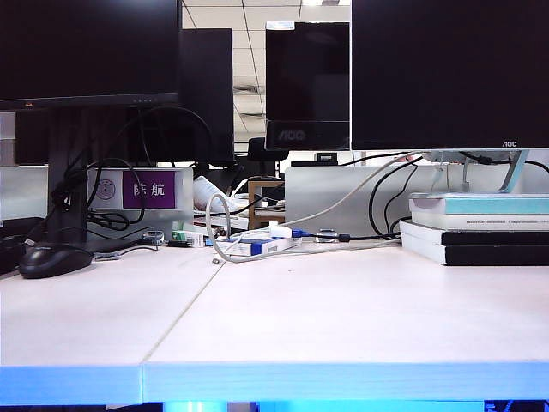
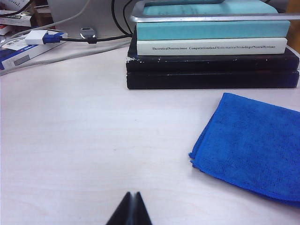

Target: Wipe the table from right to left using the rag.

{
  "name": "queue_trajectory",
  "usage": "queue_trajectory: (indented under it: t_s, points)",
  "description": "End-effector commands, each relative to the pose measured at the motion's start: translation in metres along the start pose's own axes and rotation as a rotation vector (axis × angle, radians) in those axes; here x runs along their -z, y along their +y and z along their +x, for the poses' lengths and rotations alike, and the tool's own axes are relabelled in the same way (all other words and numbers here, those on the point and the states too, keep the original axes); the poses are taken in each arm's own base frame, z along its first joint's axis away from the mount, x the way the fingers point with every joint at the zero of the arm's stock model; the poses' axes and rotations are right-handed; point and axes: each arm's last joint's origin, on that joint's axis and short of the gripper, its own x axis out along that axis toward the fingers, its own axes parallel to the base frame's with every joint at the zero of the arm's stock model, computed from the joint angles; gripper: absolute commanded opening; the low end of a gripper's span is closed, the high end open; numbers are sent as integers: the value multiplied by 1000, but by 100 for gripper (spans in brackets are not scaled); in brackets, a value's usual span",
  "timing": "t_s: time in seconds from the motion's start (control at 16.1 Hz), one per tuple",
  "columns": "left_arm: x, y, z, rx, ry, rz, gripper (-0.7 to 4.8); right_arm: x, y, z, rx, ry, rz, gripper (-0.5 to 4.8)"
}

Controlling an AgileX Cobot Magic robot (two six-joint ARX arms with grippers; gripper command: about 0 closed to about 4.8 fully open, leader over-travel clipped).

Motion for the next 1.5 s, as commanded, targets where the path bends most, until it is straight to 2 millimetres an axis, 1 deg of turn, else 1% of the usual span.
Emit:
queue_trajectory:
  t_s: [0.06, 0.25, 0.31, 0.37, 0.44, 0.5, 0.56, 0.62, 0.69, 0.75, 0.81, 0.87, 1.0, 1.06, 1.12, 1.18, 1.31, 1.37, 1.5]
  points:
    - [2, -1, 0, 11, 18, -22, -5, 2, 0, 1, -7, 5, 3, -1]
    - [2, -1, 0, 11, 18, -22, -5, 1, 0, 1, -4, -4, 3, -1]
    - [2, -1, 0, 10, 15, -27, -5, -4, 0, 0, -7, -42, 14, -1]
    - [-1, 0, -1, 9, -2, -70, -5, -10, 1, -2, -10, -74, 54, -1]
    - [-10, 1, -3, -12, -39, -182, -5, -20, 1, -5, -13, -119, 111, -1]
    - [-21, 2, -7, -24, -79, -267, -5, -36, 2, -11, -23, -178, 177, -2]
    - [-41, 3, -15, -27, -155, -342, -5, -59, 1, -22, -8, -263, 247, -2]
    - [-62, 5, -24, -30, -234, -373, -5, -76, 0, -32, 27, -323, 276, -2]
    - [-78, 7, -32, -65, -281, -433, -5, -92, -1, -42, 83, -369, 303, -2]
    - [-104, 11, -43, -121, -334, -526, -5, -110, -3, -52, 154, -391, 316, -2]
    - [-125, 13, -47, -134, -356, -524, -5, -127, -3, -59, 177, -395, 319, -2]
    - [-145, 14, -48, -132, -358, -506, -5, -139, -2, -61, 178, -390, 316, -2]
    - [-184, 14, -45, -100, -348, -419, -5, -170, 0, -60, 174, -385, 313, -2]
    - [-207, 14, -41, -69, -342, -354, -5, -185, 1, -57, 168, -376, 311, -2]
    - [-225, 14, -37, -46, -342, -312, -5, -199, 2, -53, 161, -369, 308, -2]
    - [-249, 13, -35, 20, -323, -285, -5, -221, 4, -48, 140, -348, 302, -2]
    - [-286, 10, -32, 147, -200, -236, -5, -254, 6, -42, 163, -293, 295, -2]
    - [-304, 8, -28, 257, -135, -182, -5, -270, 7, -38, 170, -258, 288, -2]
    - [-337, 3, -22, 484, -18, -132, -5, -301, 10, -25, 177, -172, 229, -2]
